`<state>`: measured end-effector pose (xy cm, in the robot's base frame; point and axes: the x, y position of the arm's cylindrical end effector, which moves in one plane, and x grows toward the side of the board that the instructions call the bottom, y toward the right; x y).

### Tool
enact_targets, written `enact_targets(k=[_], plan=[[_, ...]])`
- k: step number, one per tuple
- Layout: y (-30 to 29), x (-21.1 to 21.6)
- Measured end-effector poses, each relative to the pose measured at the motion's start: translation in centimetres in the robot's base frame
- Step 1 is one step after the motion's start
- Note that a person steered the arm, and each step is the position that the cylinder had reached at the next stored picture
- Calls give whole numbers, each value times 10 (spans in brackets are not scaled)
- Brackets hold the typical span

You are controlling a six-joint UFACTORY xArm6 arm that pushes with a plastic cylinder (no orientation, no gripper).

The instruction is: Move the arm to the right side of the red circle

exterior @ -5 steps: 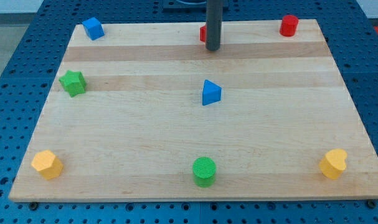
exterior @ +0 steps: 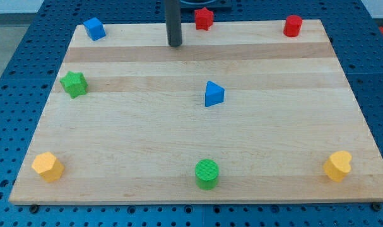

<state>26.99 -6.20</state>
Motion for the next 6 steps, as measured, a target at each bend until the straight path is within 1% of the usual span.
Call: enact_targets(k=[1, 2, 3, 5, 6], plan=[[63, 8], [158, 8], [213, 8], [221, 14], [269, 35]])
